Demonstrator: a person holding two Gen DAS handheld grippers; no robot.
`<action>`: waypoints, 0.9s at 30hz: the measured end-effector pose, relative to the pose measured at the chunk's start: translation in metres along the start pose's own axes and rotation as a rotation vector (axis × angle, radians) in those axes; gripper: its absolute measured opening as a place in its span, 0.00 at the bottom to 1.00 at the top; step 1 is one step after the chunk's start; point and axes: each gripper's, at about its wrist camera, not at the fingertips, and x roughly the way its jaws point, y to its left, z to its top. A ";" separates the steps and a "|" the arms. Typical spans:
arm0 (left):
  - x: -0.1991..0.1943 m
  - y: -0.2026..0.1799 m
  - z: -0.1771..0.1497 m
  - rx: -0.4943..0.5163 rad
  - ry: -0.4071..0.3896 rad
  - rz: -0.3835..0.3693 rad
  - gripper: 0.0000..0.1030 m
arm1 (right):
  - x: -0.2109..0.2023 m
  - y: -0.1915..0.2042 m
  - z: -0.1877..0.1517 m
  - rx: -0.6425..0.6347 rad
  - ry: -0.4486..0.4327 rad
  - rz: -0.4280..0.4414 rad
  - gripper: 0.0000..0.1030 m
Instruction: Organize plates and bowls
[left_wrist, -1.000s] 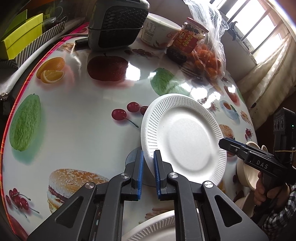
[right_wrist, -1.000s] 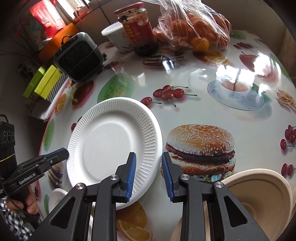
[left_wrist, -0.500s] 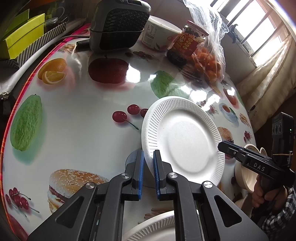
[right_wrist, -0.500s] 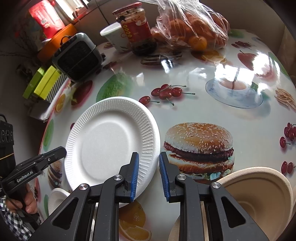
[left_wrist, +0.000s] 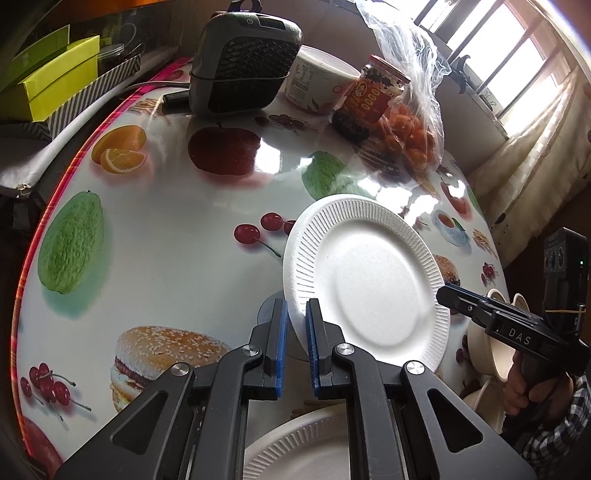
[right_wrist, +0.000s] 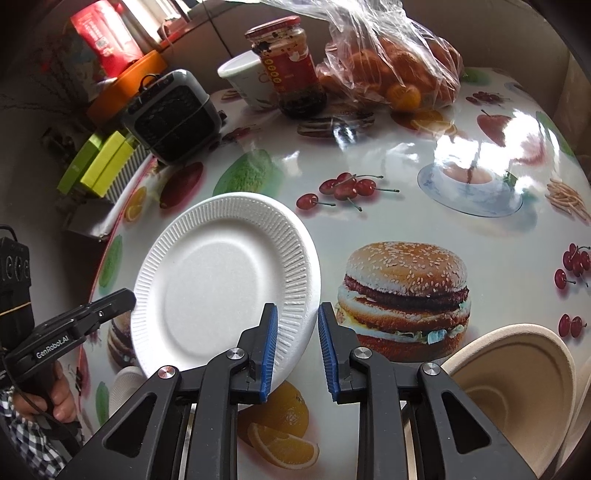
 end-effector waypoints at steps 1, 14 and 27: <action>-0.002 0.000 -0.001 0.000 -0.003 0.001 0.10 | -0.001 0.001 -0.001 -0.002 -0.001 0.002 0.21; -0.026 0.001 -0.015 0.007 -0.032 -0.006 0.10 | -0.023 0.015 -0.017 -0.021 -0.027 0.015 0.21; -0.053 0.008 -0.045 0.000 -0.059 -0.011 0.10 | -0.044 0.034 -0.043 -0.053 -0.037 0.030 0.21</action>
